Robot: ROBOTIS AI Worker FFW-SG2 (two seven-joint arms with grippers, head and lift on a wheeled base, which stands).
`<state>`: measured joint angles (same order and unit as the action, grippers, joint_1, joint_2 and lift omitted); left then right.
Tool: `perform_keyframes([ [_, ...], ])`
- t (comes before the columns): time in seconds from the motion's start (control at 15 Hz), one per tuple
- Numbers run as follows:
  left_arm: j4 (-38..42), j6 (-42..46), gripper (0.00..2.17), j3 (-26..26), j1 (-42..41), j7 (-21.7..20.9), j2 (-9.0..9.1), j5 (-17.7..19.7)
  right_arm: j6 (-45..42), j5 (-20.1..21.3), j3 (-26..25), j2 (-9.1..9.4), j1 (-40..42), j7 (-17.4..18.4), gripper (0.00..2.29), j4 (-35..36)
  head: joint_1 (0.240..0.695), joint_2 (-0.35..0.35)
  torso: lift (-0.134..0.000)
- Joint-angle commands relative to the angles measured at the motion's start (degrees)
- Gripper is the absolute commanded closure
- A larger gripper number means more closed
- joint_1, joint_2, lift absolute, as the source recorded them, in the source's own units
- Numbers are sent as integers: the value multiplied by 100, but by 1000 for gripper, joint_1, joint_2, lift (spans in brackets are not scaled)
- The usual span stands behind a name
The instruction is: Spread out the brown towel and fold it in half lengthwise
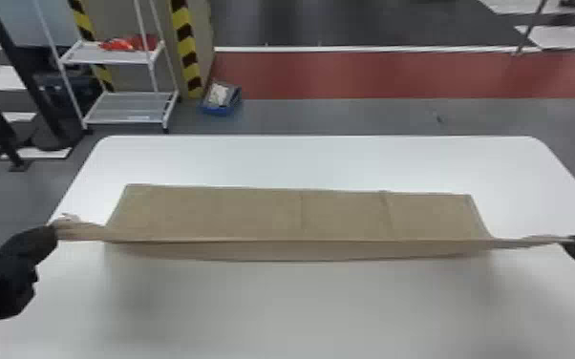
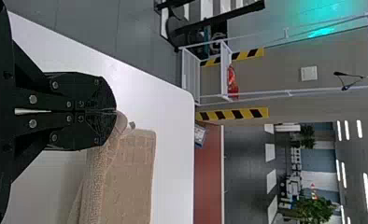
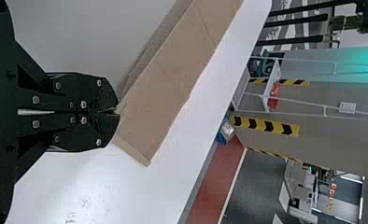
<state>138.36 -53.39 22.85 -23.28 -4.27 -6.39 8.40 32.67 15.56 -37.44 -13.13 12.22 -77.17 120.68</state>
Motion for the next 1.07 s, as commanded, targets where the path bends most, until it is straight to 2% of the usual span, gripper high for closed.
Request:
perform_keyframes([
  [0.0, -257, -388, 1524, -202, 667, 49, 24, -110, 280, 201, 308, -23, -625, 53, 1619, -440, 695, -1, -122],
  [0.07, -415, -581, 1528, -307, 904, 119, 32, -136, 297, 324, 466, -6, -774, 88, 1615, -651, 695, -3, -122],
  [0.2, -933, -739, 1528, -694, 1467, 286, 41, -462, 297, 606, 747, 21, -1231, 212, 1615, -1249, 695, -4, -122],
  [0.33, -1821, -704, 1528, -1037, 2152, 383, 41, -734, 157, 966, 1046, 21, -1785, 466, 1615, -2075, 695, -8, -122],
  [0.47, -2445, -546, 1528, -1256, 2592, 550, 32, -892, -177, 1142, 1134, 21, -2128, 730, 1615, -2681, 695, -17, -122],
  [0.67, -3517, -71, 1528, -1511, 3365, 726, 24, -1147, -353, 1291, 1239, -23, -2822, 836, 1615, -3736, 695, -27, -122],
  [0.8, -3895, 52, 1524, -1573, 3673, 752, 24, -1305, -441, 1388, 1283, -23, -3050, 897, 1615, -4052, 695, -29, -122],
  [1.0, -4247, 52, 1524, -1573, 3945, 752, -12, -1349, -458, 1511, 1441, -41, -3261, 994, 1615, -4342, 695, -23, -122],
])
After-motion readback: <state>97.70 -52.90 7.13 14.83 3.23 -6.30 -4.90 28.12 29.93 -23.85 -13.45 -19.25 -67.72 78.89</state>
